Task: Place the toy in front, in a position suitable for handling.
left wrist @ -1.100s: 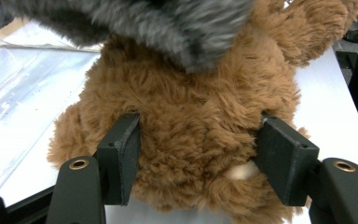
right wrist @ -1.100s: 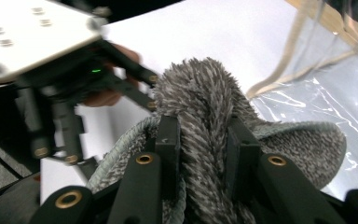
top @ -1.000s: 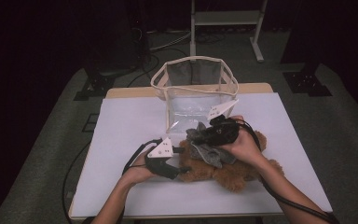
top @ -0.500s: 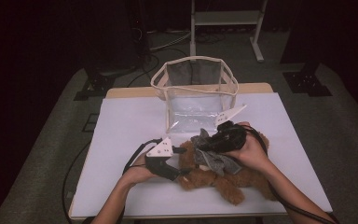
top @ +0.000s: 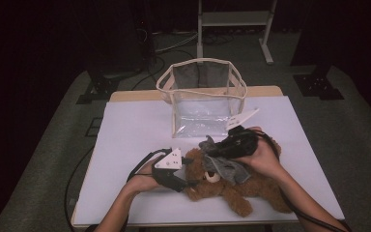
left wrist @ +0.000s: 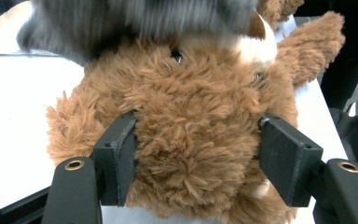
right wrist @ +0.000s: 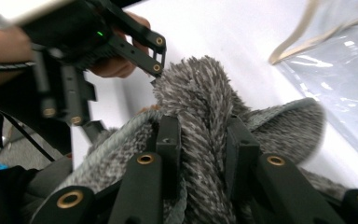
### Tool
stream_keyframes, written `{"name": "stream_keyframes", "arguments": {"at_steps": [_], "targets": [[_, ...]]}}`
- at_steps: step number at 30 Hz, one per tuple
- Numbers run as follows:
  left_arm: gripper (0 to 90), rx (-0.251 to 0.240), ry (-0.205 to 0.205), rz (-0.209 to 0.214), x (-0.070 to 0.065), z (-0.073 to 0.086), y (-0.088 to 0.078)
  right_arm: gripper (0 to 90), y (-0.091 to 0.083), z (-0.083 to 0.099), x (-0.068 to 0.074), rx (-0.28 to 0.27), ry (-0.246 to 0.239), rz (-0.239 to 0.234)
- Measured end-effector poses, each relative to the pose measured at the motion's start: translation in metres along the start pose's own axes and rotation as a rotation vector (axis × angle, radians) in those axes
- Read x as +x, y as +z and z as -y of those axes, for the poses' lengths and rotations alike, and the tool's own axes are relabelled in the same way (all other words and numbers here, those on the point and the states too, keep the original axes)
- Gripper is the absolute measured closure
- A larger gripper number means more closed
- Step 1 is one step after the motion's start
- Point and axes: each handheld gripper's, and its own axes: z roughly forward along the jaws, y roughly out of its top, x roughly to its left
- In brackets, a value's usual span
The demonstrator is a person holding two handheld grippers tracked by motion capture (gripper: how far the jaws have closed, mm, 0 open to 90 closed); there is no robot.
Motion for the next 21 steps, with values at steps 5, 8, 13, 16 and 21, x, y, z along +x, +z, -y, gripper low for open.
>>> {"name": "stream_keyframes", "arguments": {"at_steps": [5, 8, 13, 16, 21], "targets": [[33.5, 0.002, 0.016, -0.012, 0.001, -0.003, -0.002, 70.7, -0.031, 0.007, -0.004, -0.047, 0.029, 0.036], [33.7, -0.002, 0.007, -0.02, 0.0, -0.004, 0.0, 70.7, -0.02, 0.012, -0.004, -0.03, 0.032, 0.03], [34.6, 0.019, 0.038, 0.002, -0.003, -0.003, 0.001, 70.7, 0.022, 0.0, 0.0, 0.025, -0.005, -0.015], [34.6, 0.021, 0.035, 0.003, -0.003, -0.003, 0.0, 70.7, 0.038, -0.01, -0.001, 0.056, -0.031, -0.011], [31.8, -0.007, 0.039, -0.03, -0.001, -0.006, -0.005, 70.7, 0.026, -0.005, -0.003, 0.051, -0.024, 0.005]]}}
